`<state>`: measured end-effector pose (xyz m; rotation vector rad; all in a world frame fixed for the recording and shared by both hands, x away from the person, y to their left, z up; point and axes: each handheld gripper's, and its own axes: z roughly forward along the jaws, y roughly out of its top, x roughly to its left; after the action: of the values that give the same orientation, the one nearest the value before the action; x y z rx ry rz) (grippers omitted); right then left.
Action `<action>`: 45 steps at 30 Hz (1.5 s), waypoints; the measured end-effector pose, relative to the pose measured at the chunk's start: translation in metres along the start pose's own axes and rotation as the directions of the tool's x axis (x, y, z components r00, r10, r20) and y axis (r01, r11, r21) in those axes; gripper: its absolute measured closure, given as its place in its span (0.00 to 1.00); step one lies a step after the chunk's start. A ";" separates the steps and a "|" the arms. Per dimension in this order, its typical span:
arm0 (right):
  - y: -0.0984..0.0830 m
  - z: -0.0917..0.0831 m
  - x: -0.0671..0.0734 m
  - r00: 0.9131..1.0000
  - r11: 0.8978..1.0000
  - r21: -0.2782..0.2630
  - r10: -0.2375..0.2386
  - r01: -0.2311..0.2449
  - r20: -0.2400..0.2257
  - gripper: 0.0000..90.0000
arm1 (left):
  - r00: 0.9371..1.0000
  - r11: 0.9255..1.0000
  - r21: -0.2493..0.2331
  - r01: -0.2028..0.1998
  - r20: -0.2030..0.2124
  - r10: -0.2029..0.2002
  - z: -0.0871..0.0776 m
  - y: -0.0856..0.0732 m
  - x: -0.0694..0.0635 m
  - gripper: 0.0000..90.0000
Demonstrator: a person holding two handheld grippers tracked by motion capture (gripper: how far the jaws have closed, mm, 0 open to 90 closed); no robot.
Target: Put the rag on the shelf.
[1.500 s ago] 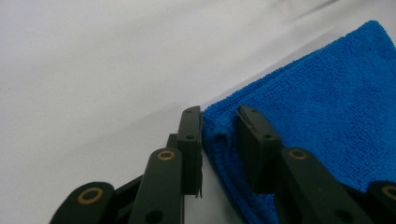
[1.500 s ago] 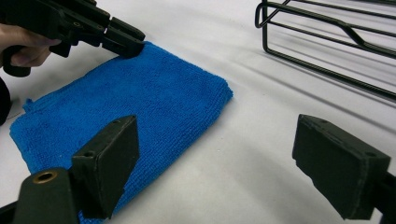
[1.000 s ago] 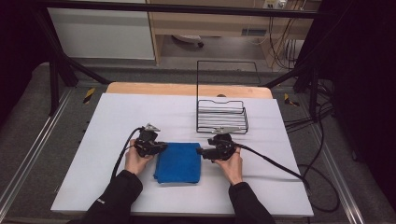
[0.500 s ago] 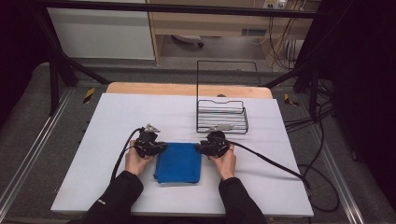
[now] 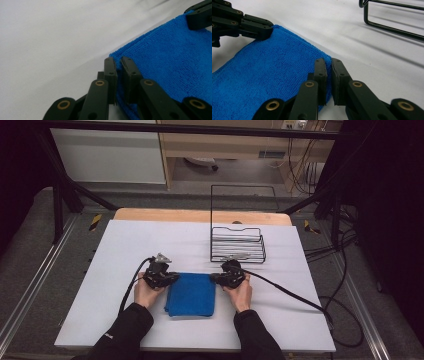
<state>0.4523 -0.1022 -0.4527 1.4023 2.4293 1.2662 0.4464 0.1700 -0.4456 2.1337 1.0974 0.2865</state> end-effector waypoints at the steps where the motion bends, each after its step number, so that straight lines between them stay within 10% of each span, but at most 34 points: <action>1: 0.000 -0.001 0.000 1.000 1.000 0.001 0.003 -0.003 -0.002 0.94 | 1.000 1.000 0.002 0.007 0.000 -0.007 0.000 0.000 0.000 0.92; 11: 0.001 -0.009 0.004 1.000 0.999 -0.035 -0.018 0.018 -0.007 0.94 | 0.998 0.997 -0.047 0.054 0.023 -0.053 -0.012 0.002 0.002 0.94; 26: 0.008 -0.037 0.021 0.997 0.990 -0.124 -0.073 0.070 -0.021 0.94 | 0.999 0.984 -0.175 0.013 0.049 -0.004 -0.056 0.002 -0.010 0.94; 45: 0.015 -0.078 0.044 0.987 0.950 -0.273 -0.161 0.150 -0.019 0.94 | 0.999 0.956 -0.293 -0.017 0.042 0.030 -0.097 0.007 -0.029 0.93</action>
<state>0.4037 -0.1140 -0.3768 1.1014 2.2319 1.5298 0.3864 0.1925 -0.3672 1.8804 0.9395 0.3842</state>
